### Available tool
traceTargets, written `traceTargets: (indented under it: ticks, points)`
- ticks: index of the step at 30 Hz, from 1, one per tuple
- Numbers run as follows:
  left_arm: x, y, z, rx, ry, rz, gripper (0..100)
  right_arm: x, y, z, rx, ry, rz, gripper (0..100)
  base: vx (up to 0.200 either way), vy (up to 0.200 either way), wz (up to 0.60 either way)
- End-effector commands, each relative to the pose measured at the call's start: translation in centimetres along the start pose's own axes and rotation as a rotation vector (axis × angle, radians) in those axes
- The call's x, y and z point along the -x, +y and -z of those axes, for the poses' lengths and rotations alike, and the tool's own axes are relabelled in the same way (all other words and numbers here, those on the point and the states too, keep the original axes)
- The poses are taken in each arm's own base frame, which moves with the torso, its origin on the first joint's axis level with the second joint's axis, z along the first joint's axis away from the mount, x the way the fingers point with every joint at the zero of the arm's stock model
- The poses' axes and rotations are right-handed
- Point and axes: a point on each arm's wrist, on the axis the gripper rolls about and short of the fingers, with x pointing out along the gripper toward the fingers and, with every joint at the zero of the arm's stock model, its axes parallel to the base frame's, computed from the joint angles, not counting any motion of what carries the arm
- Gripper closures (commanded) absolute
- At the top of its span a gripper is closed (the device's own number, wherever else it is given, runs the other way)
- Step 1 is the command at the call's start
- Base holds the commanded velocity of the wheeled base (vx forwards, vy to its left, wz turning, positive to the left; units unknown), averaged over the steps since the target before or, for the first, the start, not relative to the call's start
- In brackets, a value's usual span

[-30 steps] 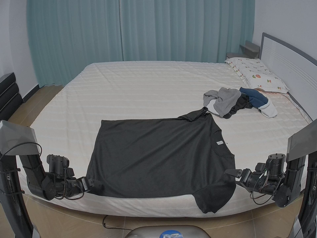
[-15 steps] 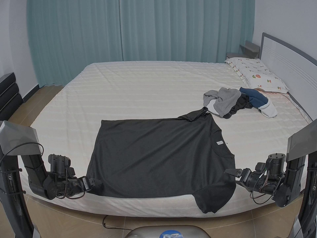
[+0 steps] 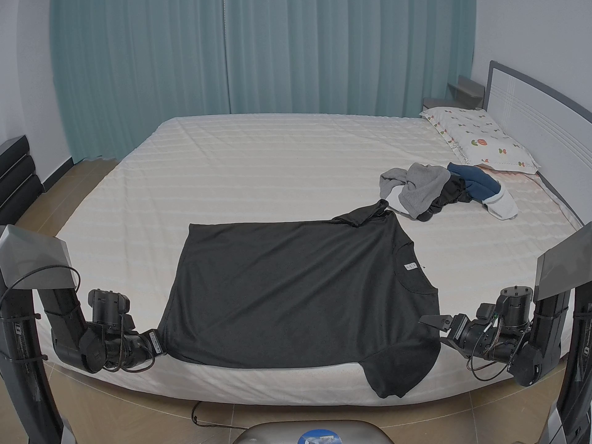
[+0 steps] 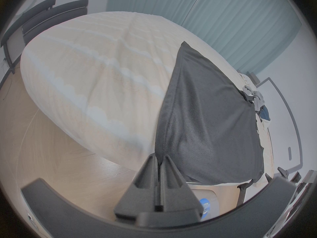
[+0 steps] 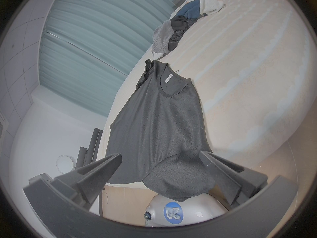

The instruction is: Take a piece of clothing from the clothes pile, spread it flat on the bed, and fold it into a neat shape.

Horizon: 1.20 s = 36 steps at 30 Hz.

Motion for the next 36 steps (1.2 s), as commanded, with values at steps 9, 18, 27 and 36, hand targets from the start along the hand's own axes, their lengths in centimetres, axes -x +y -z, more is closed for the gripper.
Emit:
traceTargets:
  ticks: [9,18,27,36]
  points:
    - [0.2,-0.2,0.0,0.068,-0.004,0.008,100,-1.1,-1.1,-0.6,0.003,-0.024,0.014,0,0.000,0.000,0.00]
    - [0.5,-0.3,-0.4,0.155,-0.031,0.033,100,-1.8,-1.7,-0.9,0.010,-0.031,0.024,0,0.000,0.000,0.00]
    - [0.6,-0.2,-0.3,0.158,-0.030,0.034,100,-2.8,-2.4,-1.1,0.039,-0.026,0.043,0,0.000,0.000,0.00]
    - [0.6,-0.3,-0.4,0.183,-0.034,0.038,100,-4.6,-2.7,-1.6,0.041,-0.040,0.066,100,0.000,0.000,0.00]
